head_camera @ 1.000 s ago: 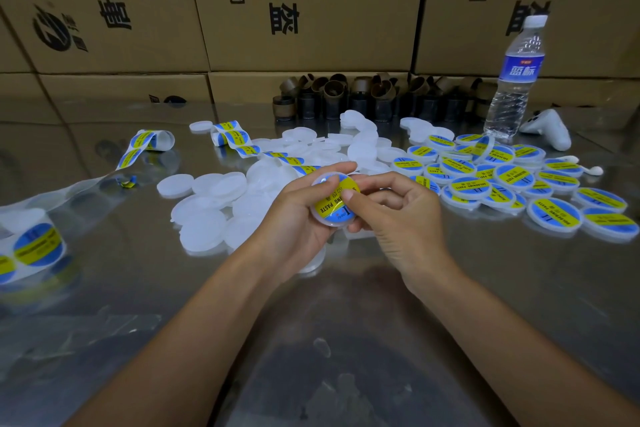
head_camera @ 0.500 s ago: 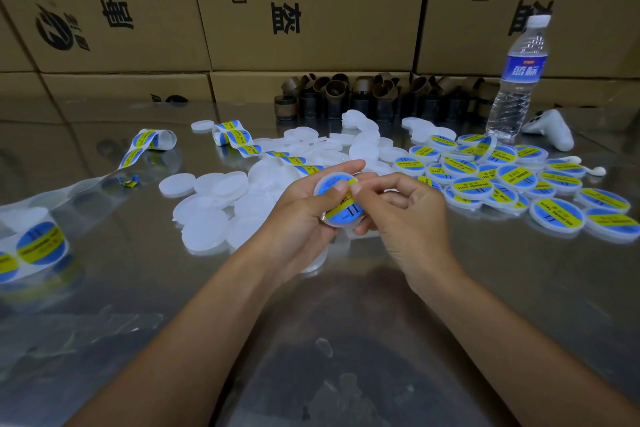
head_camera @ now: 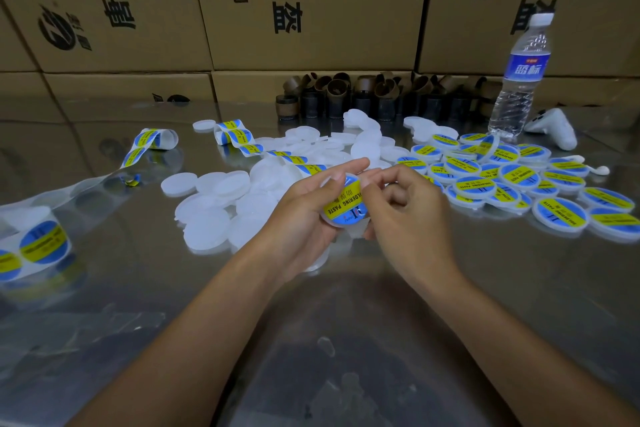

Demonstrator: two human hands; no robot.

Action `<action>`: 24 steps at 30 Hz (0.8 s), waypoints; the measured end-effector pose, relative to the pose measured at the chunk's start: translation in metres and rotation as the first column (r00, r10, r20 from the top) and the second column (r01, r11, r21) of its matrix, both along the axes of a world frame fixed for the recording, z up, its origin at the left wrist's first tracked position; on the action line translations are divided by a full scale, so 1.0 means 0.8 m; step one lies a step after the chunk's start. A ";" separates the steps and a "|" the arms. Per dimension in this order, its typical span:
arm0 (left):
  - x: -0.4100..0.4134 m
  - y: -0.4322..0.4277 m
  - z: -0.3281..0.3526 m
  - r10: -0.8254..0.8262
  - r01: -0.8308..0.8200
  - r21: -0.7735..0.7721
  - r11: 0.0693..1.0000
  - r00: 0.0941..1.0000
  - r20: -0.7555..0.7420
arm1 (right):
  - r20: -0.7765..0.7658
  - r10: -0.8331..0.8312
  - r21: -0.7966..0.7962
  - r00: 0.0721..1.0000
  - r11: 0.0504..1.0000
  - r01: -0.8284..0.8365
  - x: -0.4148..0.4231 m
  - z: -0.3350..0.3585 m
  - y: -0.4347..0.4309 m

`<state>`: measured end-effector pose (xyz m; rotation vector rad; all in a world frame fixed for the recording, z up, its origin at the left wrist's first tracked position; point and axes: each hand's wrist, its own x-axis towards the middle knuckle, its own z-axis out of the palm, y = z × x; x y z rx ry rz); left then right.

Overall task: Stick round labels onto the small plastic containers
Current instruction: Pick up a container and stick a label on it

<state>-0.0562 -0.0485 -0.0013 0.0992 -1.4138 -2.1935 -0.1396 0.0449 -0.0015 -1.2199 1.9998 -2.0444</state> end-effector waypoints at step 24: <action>0.001 0.002 -0.007 0.293 -0.197 -0.431 0.880 0.941 0.169 | 0.227 0.100 -0.078 0.969 0.993 -0.084 -0.005 0.003 0.000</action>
